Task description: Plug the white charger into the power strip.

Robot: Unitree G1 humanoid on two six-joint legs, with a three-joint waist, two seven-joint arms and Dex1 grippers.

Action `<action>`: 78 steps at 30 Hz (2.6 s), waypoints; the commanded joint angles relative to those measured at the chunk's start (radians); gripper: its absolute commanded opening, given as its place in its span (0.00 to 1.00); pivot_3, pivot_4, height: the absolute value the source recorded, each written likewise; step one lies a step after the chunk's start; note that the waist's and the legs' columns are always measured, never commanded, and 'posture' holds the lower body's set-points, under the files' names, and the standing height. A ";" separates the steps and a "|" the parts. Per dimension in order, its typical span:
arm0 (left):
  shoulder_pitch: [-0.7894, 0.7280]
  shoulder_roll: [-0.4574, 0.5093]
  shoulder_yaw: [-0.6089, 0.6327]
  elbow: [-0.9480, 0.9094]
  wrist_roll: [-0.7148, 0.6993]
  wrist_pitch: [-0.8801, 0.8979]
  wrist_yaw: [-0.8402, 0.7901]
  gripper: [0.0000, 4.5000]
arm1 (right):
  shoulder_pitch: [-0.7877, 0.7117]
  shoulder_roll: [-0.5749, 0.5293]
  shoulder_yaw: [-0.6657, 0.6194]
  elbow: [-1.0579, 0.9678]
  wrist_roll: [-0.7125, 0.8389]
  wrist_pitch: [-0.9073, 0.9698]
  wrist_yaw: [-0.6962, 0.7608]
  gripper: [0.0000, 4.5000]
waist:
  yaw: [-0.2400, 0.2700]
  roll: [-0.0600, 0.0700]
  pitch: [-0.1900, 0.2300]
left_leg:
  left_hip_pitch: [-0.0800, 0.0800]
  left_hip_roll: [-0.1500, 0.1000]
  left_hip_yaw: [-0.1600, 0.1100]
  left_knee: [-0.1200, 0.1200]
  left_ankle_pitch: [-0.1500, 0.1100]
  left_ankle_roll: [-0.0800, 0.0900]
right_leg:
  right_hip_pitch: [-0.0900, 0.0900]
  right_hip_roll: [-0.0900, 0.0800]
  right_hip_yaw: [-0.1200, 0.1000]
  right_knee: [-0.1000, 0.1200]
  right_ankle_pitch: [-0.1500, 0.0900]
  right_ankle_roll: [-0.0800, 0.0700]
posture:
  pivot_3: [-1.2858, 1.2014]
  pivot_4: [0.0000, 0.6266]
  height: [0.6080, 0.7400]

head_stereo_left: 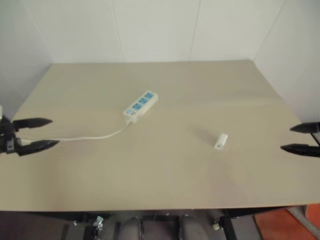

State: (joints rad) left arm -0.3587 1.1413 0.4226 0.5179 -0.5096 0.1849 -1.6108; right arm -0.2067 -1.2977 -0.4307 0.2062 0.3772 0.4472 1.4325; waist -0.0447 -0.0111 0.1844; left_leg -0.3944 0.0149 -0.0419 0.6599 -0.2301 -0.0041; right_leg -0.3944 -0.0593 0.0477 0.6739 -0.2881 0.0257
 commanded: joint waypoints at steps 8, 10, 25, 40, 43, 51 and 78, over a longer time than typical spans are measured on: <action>-0.041 0.014 -0.014 0.027 -0.002 -0.004 -0.001 0.99 | 0.016 -0.020 -0.067 -0.026 0.020 0.016 -0.009 1.00 | 0.000 0.000 0.000 | 0.000 0.000 0.000 0.000 0.000 0.000 | 0.000 0.000 0.000 0.000 0.000 0.000 | 0.52 0.24 1.00; -0.041 0.015 -0.014 0.028 -0.002 0.001 -0.001 0.99 | 0.018 -0.020 -0.067 -0.025 0.020 0.015 -0.009 1.00 | 0.000 0.000 0.000 | 0.000 0.000 0.000 0.000 0.000 0.000 | 0.000 0.000 0.000 0.000 0.000 0.000 | 0.52 0.24 1.00; -0.150 -0.154 -0.123 0.131 0.113 -0.134 0.155 0.99 | -0.038 0.073 0.019 -0.155 0.031 0.044 -0.139 1.00 | 0.004 0.000 0.000 | 0.001 0.000 0.000 0.001 0.000 0.000 | 0.002 0.000 0.000 0.001 0.000 0.000 | 0.52 0.24 1.00; -0.499 -0.592 -0.383 0.457 0.381 -0.306 0.466 0.99 | -0.385 0.420 0.354 -0.631 0.102 0.305 -0.531 1.00 | 0.017 -0.003 -0.002 | -0.016 -0.002 -0.005 0.009 0.000 0.000 | -0.012 0.000 -0.003 0.006 0.001 0.001 | 0.52 0.24 1.00; -0.566 -0.639 -0.419 0.540 0.445 -0.318 0.567 0.99 | -0.416 0.464 0.390 -0.658 0.098 0.325 -0.577 1.00 | 0.023 -0.003 -0.002 | -0.016 -0.003 -0.006 0.009 0.000 0.000 | -0.012 0.000 -0.003 0.006 0.001 0.001 | 0.52 0.24 1.00; -0.650 -0.665 -0.452 0.666 0.524 -0.226 0.644 0.93 | -0.374 0.433 0.383 -0.675 0.099 0.330 -0.589 1.00 | 0.030 -0.003 -0.002 | -0.018 -0.004 -0.008 0.010 0.000 0.000 | -0.011 0.000 -0.005 0.006 0.001 0.001 | 0.52 0.24 1.00; -0.376 -0.542 -0.383 0.085 0.403 0.076 0.500 0.01 | -0.386 0.471 0.442 -0.674 0.088 0.316 -0.591 1.00 | 0.001 -0.004 -0.003 | -0.014 -0.003 -0.008 0.009 0.000 0.000 | -0.010 0.000 -0.004 0.008 0.001 0.001 | 0.52 0.24 1.00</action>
State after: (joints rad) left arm -0.7717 0.5607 0.0168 0.7599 -0.0611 0.1905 -1.0696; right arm -0.5925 -0.8293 0.0266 -0.4405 0.4563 0.7746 0.8417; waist -0.0442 -0.0149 0.1819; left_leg -0.4090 0.0129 -0.0504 0.6679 -0.2299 -0.0040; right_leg -0.4045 -0.0589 0.0439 0.6821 -0.2875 0.0265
